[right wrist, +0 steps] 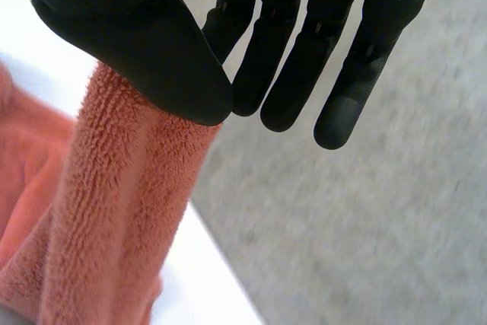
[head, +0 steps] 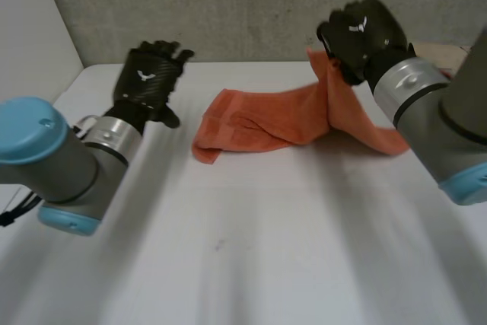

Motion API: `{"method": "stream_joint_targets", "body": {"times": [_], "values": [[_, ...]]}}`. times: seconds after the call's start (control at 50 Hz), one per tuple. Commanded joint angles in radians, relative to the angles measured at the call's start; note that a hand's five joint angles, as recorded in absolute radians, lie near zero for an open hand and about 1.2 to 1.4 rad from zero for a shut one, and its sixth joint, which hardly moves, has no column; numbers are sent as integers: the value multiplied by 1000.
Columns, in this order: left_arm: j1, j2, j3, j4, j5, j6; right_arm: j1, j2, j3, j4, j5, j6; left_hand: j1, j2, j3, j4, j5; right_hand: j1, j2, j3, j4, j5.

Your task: Fold the laundry.

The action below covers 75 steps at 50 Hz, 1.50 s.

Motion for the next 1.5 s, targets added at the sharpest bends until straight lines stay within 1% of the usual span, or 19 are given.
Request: {"method": "stream_joint_targets", "body": {"times": [0.02, 0.18, 0.24, 0.26, 0.28, 0.3, 0.4, 0.46, 0.54, 0.62, 0.64, 0.72, 0.84, 0.92, 1.04, 1.24, 1.42, 1.48, 1.5], "values": [[-101, -91, 143, -14, -10, -24, 86, -209, 73, 3, -104, 4, -19, -20, -25, -13, -8, 272, 224, 211, 202, 206], [-198, -299, 379, -131, 4, -57, 143, -410, 185, 3, -193, 5, -22, -23, -28, -16, -11, 272, 224, 211, 202, 206], [-211, -400, 480, -220, 1, -54, 151, -470, 219, -7, -204, 7, 80, 79, 74, 86, 91, 272, 224, 211, 202, 206], [-216, -425, 500, -249, 1, -50, 149, -478, 222, -8, -194, 7, 229, 228, 223, 235, 240, 272, 224, 211, 202, 206], [-218, -468, 538, -308, 3, -42, 138, -487, 225, -7, -187, 7, 821, 819, 815, 827, 831, 272, 224, 211, 202, 206], [-216, -485, 554, -336, 0, -38, 137, -486, 228, -4, -186, 7, 1154, 1153, 1149, 1161, 1165, 272, 224, 211, 202, 206], [-208, -503, 594, -422, -46, -4, 95, -454, 237, 24, -170, 7, 1158, 1157, 1152, 1164, 1169, 272, 224, 211, 202, 206], [-160, -476, 592, -372, -97, 30, 5, -339, 219, 56, -144, 1, 1158, 1157, 1152, 1164, 1169, 272, 224, 211, 202, 206], [-97, -390, 591, -289, -102, 74, -46, -191, 139, 79, -97, 7, 1158, 1157, 1152, 1164, 1169, 272, 224, 211, 202, 206], [-87, -324, 638, -148, -102, 82, -44, -55, -31, 76, 15, 14, 1158, 1157, 1152, 1164, 1169, 272, 224, 211, 202, 206], [-86, -304, 667, -78, -108, 79, -44, -11, -122, 70, 80, 24, 1158, 1157, 1152, 1164, 1169, 272, 224, 211, 202, 206], [-84, -258, 727, 50, -120, 79, -34, 80, -334, 26, 208, 60, 1158, 1157, 1152, 1164, 1169, 272, 224, 211, 202, 206], [-89, -183, 724, 95, -169, 85, -31, 116, -424, -92, 224, 125, 1158, 1157, 1152, 1164, 1169, 272, 224, 211, 202, 206], [-90, -114, 623, 91, -201, 93, -23, 114, -372, -125, 224, 162, 1158, 1157, 1152, 1164, 1169, 272, 224, 211, 202, 206], [-87, 15, 292, 90, -200, 142, -20, 87, -147, -125, 215, 146, 1158, 1157, 1152, 1164, 1169, 272, 224, 211, 202, 206], [-92, 52, -206, 87, -195, 300, -32, 82, 280, -120, 143, 48, 1158, 1157, 1152, 1164, 1169, 272, 224, 211, 202, 206], [-86, 49, -345, 23, -197, 360, -40, 107, 418, -149, 92, 39, 1135, 1134, 1129, 1141, 1146, 272, 224, 211, 202, 206], [-81, 58, -342, 6, -197, 355, -38, 102, 418, -149, 90, 39, 655, 654, 649, 661, 665, 272, 224, 211, 202, 206], [-77, 73, -342, -5, -197, 354, -40, 102, 418, -149, 89, 41, 400, 399, 395, 406, 411, 272, 224, 211, 202, 206]]}}
